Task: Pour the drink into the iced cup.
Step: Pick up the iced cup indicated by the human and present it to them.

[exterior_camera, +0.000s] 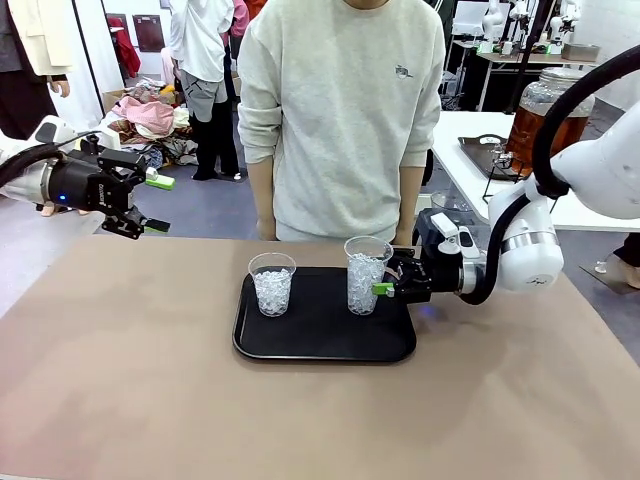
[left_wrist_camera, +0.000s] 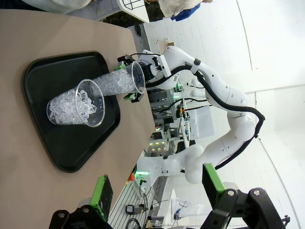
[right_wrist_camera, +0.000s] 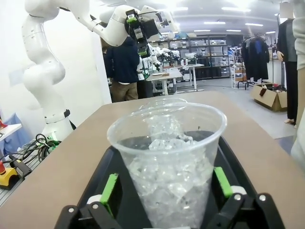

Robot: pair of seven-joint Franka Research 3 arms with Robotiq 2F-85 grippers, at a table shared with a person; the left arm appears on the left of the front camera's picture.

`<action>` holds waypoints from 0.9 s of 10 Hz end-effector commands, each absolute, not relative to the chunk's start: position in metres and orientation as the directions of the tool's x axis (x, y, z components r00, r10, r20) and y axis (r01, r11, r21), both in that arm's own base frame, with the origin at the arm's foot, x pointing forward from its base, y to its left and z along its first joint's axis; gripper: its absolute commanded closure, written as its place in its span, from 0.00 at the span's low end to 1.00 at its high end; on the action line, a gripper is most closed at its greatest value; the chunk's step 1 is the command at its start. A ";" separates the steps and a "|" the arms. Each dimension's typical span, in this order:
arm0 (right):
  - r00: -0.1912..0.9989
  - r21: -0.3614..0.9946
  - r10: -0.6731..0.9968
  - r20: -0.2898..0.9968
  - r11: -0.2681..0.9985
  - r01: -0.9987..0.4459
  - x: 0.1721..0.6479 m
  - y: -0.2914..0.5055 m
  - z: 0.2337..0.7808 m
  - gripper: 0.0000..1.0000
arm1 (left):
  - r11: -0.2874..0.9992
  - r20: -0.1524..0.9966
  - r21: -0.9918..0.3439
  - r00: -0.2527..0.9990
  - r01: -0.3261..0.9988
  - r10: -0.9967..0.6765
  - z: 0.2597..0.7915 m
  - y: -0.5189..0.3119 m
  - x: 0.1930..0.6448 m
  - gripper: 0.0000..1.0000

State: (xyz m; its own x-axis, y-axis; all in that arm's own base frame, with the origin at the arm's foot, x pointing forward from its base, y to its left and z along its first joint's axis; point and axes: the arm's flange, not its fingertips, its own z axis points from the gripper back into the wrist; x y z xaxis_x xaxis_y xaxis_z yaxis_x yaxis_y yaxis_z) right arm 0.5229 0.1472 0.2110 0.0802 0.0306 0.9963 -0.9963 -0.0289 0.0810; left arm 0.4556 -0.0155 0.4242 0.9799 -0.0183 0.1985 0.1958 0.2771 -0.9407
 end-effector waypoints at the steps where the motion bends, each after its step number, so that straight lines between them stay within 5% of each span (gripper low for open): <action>1: 0.103 0.103 0.043 0.994 -0.002 -0.995 0.529 0.162 0.215 0.00 | 0.279 0.205 -0.939 0.979 0.200 -0.014 0.426 -0.015 0.455 0.00; 7: 0.124 0.124 0.040 0.991 0.003 -0.992 0.529 0.170 0.213 0.00 | 0.279 0.205 -0.939 0.979 0.200 -0.014 0.426 -0.015 0.455 0.00; 9: 0.152 0.152 0.036 0.988 0.003 -0.988 0.529 0.171 0.213 0.32 | 0.279 0.205 -0.939 0.979 0.200 -0.014 0.426 -0.015 0.455 0.00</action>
